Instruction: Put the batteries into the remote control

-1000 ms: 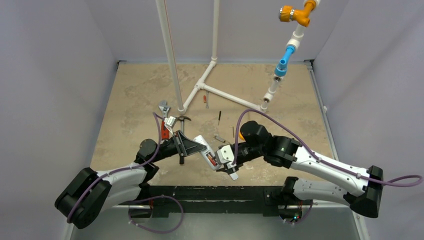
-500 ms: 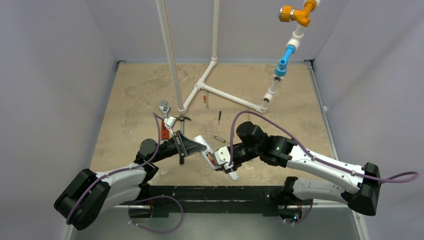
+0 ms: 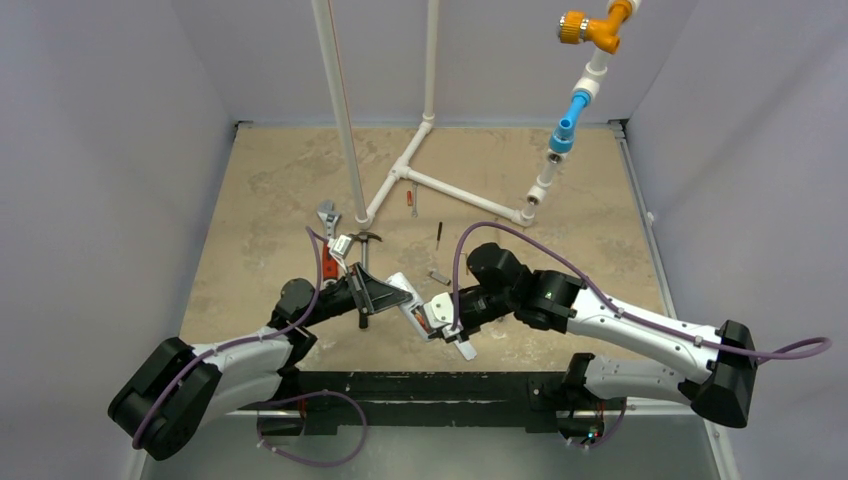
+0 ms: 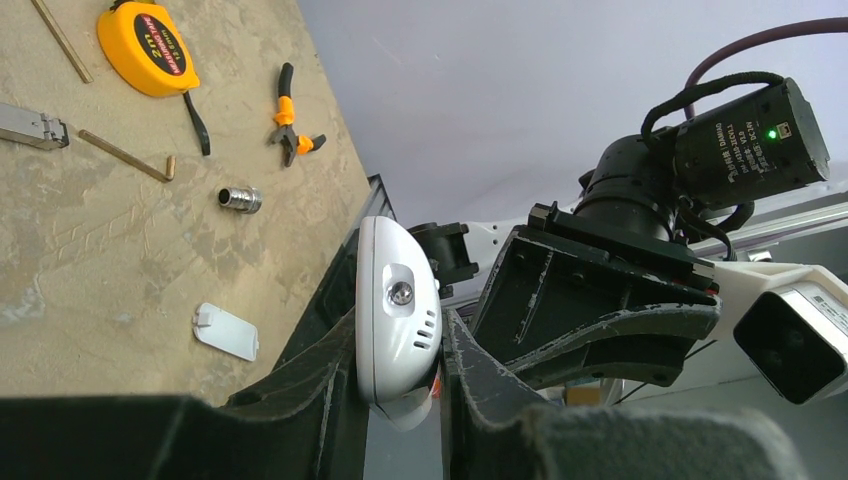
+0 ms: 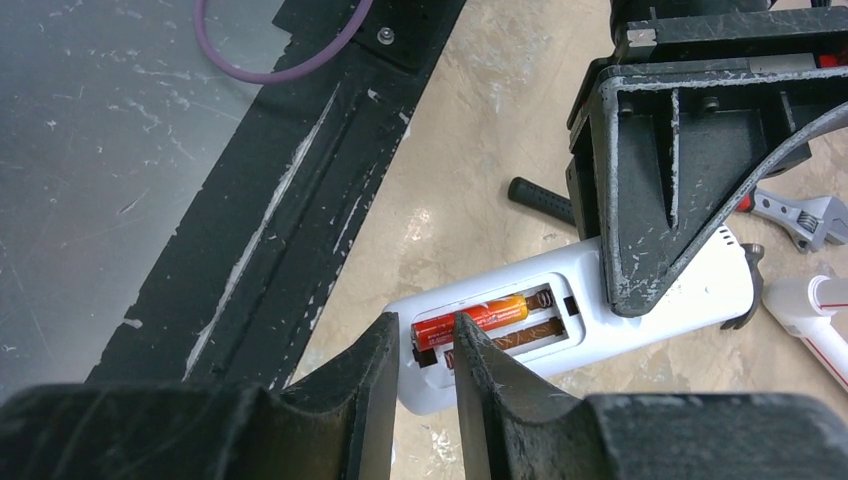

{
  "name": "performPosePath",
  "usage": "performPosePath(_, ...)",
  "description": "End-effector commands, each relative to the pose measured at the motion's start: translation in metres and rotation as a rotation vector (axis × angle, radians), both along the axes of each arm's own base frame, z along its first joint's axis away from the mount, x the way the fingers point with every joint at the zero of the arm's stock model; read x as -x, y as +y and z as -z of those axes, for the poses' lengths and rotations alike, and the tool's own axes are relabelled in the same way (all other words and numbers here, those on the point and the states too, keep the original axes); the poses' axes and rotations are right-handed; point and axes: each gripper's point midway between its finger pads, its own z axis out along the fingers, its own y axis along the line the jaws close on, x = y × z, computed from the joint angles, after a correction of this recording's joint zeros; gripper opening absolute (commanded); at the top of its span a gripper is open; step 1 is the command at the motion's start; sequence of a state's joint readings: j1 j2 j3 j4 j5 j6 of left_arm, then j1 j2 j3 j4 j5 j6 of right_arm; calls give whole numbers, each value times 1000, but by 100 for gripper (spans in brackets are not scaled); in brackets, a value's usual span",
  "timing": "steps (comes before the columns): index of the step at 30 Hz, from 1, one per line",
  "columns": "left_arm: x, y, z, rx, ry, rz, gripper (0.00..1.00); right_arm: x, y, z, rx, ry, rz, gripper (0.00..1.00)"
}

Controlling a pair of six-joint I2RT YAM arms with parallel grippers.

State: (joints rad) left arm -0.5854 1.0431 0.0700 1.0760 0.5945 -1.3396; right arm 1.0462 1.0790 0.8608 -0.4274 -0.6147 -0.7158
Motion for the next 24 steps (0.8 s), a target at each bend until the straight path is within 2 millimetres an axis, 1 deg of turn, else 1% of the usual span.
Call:
performPosePath(1, 1, 1, -13, 34, -73, -7, 0, -8, 3, -1, -20, -39, 17, 24)
performPosePath(9, 1, 0, -14, 40, -76, -4, 0, -16, 4, 0, -31, -69, 49, 24)
performPosePath(24, 1, 0, -14, 40, -80, -4, 0, -22, 8, 3, -26, -87, 58, 22)
